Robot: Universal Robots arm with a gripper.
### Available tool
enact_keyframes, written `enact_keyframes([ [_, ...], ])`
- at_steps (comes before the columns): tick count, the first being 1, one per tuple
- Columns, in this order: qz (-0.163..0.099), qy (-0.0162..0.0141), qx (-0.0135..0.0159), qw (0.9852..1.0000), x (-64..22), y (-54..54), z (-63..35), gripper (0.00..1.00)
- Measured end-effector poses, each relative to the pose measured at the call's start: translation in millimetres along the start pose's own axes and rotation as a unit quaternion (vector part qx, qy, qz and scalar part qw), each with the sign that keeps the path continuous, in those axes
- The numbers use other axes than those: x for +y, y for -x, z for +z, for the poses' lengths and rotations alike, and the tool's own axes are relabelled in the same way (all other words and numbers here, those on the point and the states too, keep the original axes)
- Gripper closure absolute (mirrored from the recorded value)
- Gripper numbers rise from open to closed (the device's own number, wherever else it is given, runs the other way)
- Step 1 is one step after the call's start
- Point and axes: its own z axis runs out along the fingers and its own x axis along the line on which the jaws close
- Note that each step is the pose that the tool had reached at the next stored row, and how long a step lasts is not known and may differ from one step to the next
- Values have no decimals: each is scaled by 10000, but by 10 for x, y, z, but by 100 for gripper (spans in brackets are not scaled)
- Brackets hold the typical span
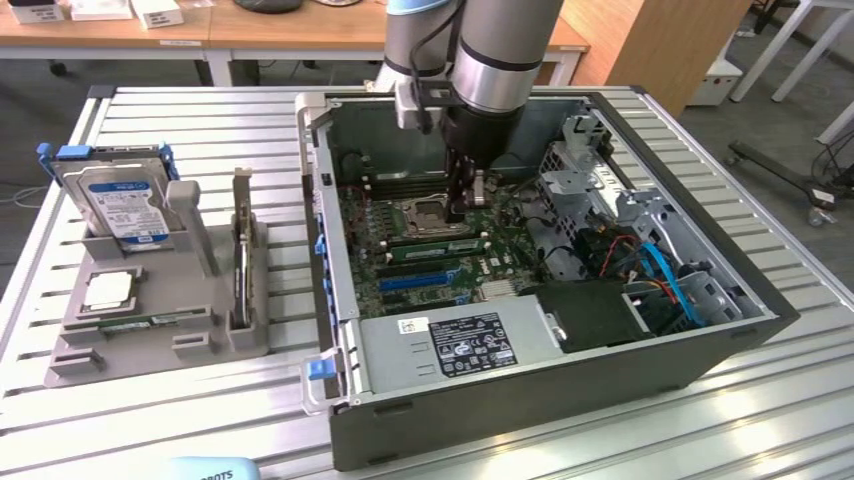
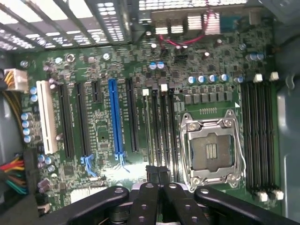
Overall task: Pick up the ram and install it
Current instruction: 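Press down the ram until it locks into place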
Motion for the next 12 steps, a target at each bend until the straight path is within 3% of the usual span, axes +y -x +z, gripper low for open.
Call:
enact_keyframes([
  [6, 489, -11, -6, 9988, 0, 0, 0, 90],
  [12, 994, -23, -12, 9950, 0, 0, 0, 90],
])
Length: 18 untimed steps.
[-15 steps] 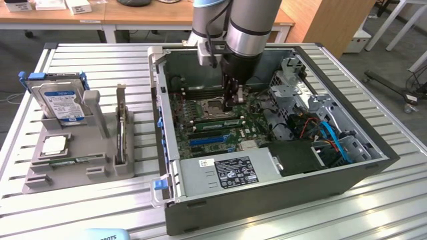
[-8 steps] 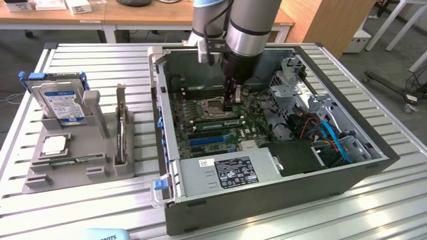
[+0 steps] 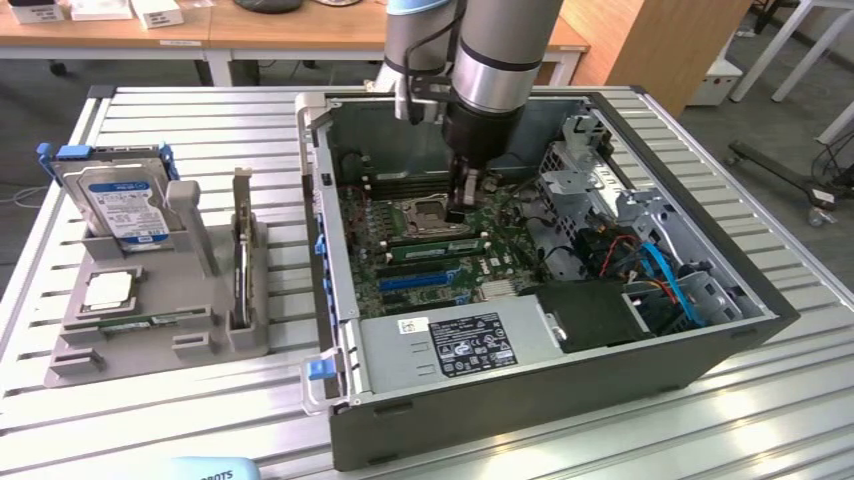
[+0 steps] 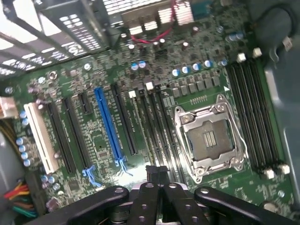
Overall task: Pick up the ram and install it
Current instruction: 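Press down the ram until it locks into place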
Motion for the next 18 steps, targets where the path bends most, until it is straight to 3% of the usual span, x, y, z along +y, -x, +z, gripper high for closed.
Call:
enact_keyframes([
  [4, 331, -7, -4, 9995, 0, 0, 0, 90],
  [9, 747, -17, -9, 9972, 0, 0, 1, 90],
  [13, 1075, -24, -13, 9942, 0, 0, 1, 90],
  [18, 1480, -33, -18, 9890, 0, 0, 2, 90],
])
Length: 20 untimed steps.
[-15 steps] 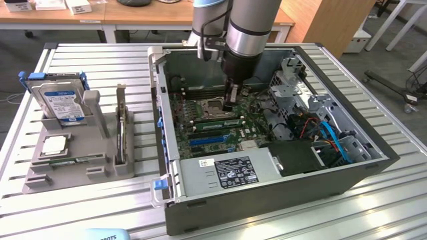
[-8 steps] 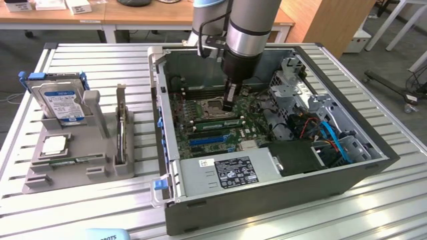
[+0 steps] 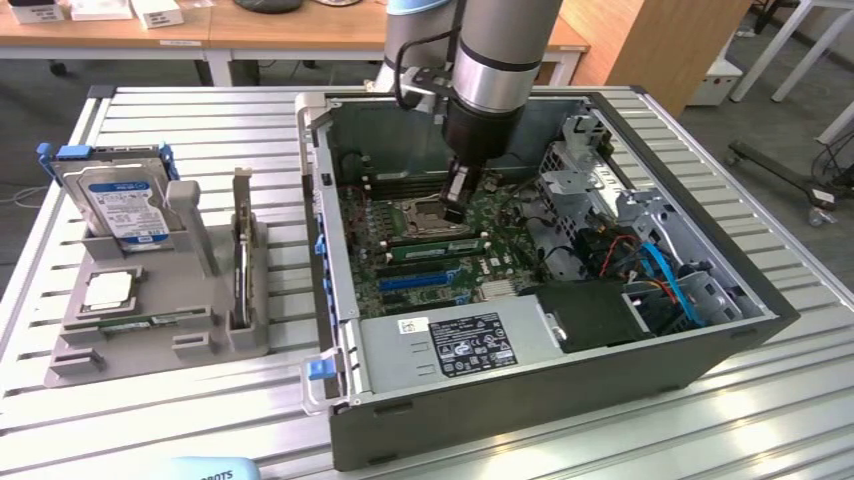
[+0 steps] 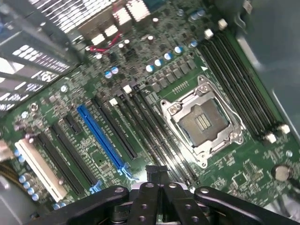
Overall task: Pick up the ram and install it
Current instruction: 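Press down the ram until it locks into place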
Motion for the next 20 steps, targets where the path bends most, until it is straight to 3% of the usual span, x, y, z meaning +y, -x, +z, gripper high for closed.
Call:
enact_keyframes([
  [5, 409, -9, -5, 9992, 0, 0, 0, 90],
  [10, 817, -18, -9, 9967, 0, 0, 0, 90],
  [15, 1222, -28, -14, 9925, 0, 0, 0, 90],
  [20, 1617, -36, -19, 9868, 0, 0, 1, 90],
])
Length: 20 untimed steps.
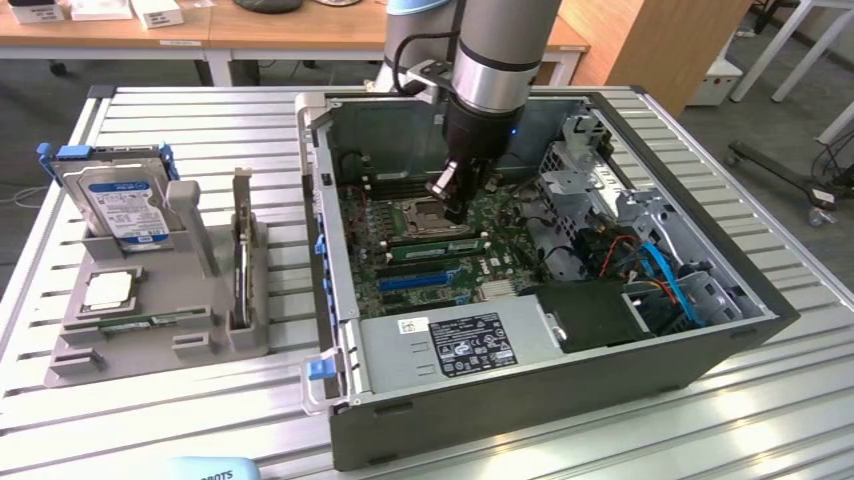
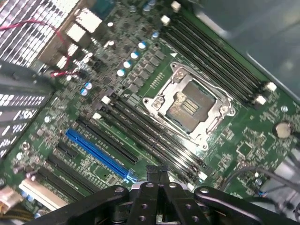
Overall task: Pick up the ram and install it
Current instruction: 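Press down the ram until it locks into place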
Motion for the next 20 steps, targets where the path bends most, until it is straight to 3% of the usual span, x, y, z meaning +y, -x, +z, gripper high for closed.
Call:
enact_keyframes([
  [5, 402, -9, -5, 9992, 0, 0, 0, 90],
  [10, 804, -19, -10, 9968, 0, 0, 0, 90],
  [14, 1120, -25, -14, 9937, 0, 0, 1, 90],
  [20, 1597, -36, -19, 9872, 0, 0, 1, 90],
])
